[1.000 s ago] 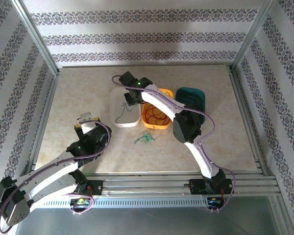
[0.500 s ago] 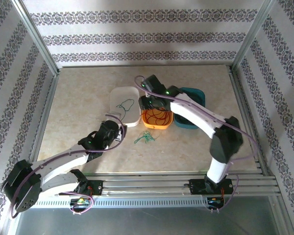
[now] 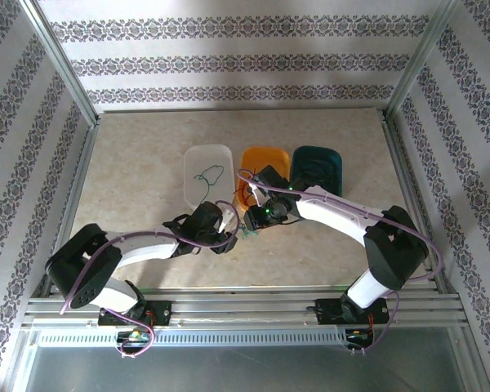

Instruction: Untangle the cables

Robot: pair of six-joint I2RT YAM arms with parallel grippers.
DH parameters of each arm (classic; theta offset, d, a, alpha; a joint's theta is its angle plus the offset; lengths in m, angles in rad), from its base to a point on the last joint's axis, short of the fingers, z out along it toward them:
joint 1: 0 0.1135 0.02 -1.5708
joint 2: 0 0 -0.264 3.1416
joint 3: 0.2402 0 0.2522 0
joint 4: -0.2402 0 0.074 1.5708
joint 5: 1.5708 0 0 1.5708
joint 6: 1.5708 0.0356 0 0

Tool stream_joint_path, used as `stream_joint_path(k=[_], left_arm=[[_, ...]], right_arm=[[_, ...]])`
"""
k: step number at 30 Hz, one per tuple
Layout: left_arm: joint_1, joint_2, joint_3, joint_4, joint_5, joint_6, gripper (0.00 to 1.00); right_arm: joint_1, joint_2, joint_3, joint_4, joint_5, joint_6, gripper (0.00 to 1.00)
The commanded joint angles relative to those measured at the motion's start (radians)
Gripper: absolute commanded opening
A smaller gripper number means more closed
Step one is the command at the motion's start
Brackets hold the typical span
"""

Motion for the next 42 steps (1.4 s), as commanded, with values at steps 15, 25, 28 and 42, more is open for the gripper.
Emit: stream_joint_path(k=[15,25,28,42], left_arm=[[-0.009,0.142,0.043,0.168,-0.01,-0.002,0.11],[-0.009,0.091,0.021,0.17,-0.03,-0.026,0.0],[-0.009,0.054,0.008,0.15,-0.071,-0.037,0.0],[0.009,-0.055,-0.074,0.119,-0.116,-0.108,0.0]], right_arm=[[0.0,0.2,0.048,0.029,-0.052,-0.073,0.33],[-0.024,0.105,-0.057,0.068,-0.058,-0.047,0.03],[-0.041,0.037,-0.124,0.087,-0.053,-0.016,0.02],[-0.302,-0.298,-0.441,0.16,-0.141,0.174,0.02]])
